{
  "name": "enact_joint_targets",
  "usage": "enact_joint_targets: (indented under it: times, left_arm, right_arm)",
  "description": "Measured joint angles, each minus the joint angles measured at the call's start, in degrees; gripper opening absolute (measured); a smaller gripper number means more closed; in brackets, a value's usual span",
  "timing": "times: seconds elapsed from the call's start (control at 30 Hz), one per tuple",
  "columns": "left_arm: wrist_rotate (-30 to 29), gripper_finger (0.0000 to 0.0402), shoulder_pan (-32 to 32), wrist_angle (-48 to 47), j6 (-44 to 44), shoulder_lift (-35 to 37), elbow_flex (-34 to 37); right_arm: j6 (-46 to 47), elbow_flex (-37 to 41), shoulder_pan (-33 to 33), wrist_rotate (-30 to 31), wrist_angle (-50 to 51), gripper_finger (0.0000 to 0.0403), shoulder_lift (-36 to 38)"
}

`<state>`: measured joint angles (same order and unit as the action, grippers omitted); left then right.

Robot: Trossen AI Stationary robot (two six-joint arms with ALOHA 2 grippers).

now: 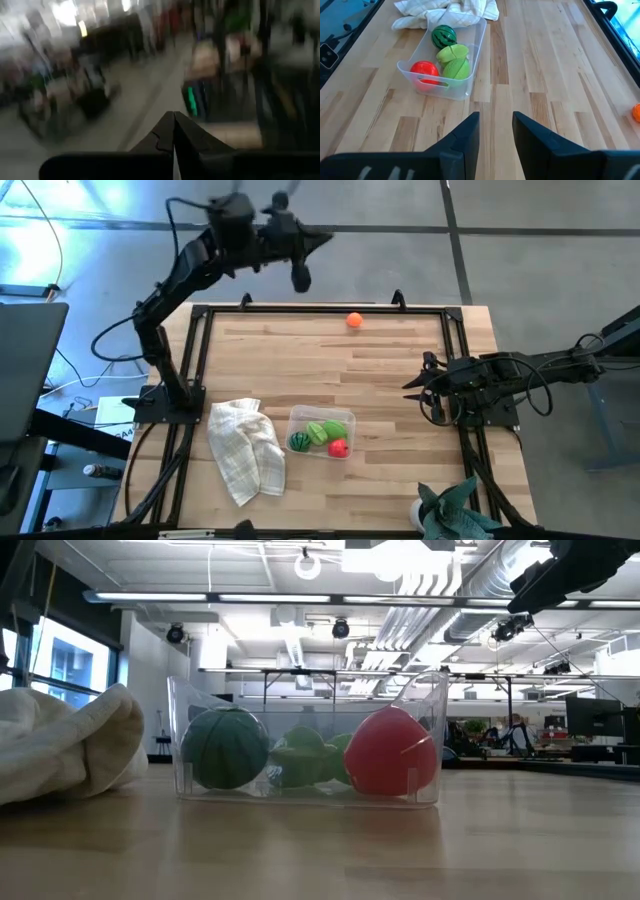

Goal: Pick and placing Produce into tupperware
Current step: Put the orange tangerine into the transparent bin

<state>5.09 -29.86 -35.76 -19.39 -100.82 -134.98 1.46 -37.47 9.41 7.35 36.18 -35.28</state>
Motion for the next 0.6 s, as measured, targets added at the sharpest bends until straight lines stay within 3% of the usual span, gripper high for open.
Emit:
enact_joint_targets:
  times: [0.17,0.3,0.43,0.6]
  left_arm:
    - [-1.7,0.0000,-0.6,-22.2,-3.2,-0.1,0.6]
    - [-11.0,0.0000,1.1,-32.5,-2.6,-0.5,5.8]
    - [-12.2,0.0000,3.2,-31.3,-1.9,1.1,14.1]
    - [-9.5,0.0000,5.0,-22.0,-1.4,5.9,30.0]
  right_arm:
    - [0.0,0.0,0.0,0.0,0.0,0.0106,0.0]
    - [0.0,0.0,0.0,0.0,0.0,0.0106,0.0]
    - [0.0,0.0,0.0,0.0,0.0,0.0106,0.0]
    - [0.0,0.0,0.0,0.0,0.0,0.0106,0.0]
